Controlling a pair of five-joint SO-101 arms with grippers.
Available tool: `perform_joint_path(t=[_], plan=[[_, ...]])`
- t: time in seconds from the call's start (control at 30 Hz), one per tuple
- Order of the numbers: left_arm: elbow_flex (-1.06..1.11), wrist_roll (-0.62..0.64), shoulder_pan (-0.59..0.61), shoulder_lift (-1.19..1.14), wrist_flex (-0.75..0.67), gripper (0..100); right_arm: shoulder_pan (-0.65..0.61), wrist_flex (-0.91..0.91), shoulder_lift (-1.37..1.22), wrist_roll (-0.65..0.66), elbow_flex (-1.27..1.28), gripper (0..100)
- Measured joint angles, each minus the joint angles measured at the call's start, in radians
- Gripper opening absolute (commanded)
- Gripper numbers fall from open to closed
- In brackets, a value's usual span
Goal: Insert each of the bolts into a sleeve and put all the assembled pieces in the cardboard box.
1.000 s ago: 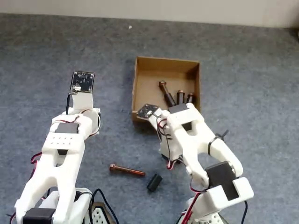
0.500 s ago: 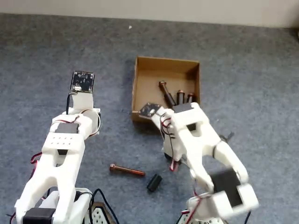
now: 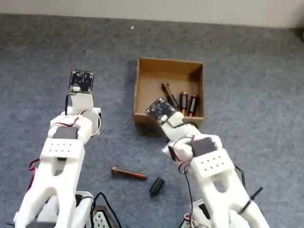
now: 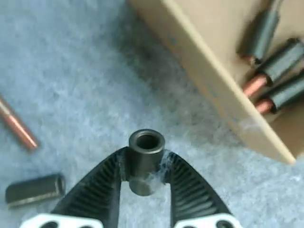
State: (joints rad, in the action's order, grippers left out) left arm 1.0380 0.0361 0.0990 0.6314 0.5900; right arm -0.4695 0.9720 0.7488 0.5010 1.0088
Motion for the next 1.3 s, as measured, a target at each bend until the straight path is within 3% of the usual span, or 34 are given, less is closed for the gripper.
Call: perform_joint_path(t=[0.33, 0.53, 0.9, 1.07, 1.3], plan=[[-0.169, 0.087, -0.006, 0.399, 0.313, 1, -0.012, -0.083, 0.321, -0.077, 0.149, 0.4], [-0.256, 0.107, -0.144, 0.529, 0.434, 1, -0.012, -0.086, 0.595, -0.1, 0.255, 0.4], [-0.338, 0.199, -0.37, 0.614, 0.446, 1, -0.012, -0.086, 1.04, -0.106, 0.434, 0.4], [-0.341, 0.235, -0.46, 0.695, 0.446, 1, -0.046, -0.086, 1.069, -0.106, 0.456, 0.4], [-0.341, 0.307, -0.465, 0.836, 0.445, 1, -0.143, -0.149, 1.073, -0.207, 0.454, 0.4]])
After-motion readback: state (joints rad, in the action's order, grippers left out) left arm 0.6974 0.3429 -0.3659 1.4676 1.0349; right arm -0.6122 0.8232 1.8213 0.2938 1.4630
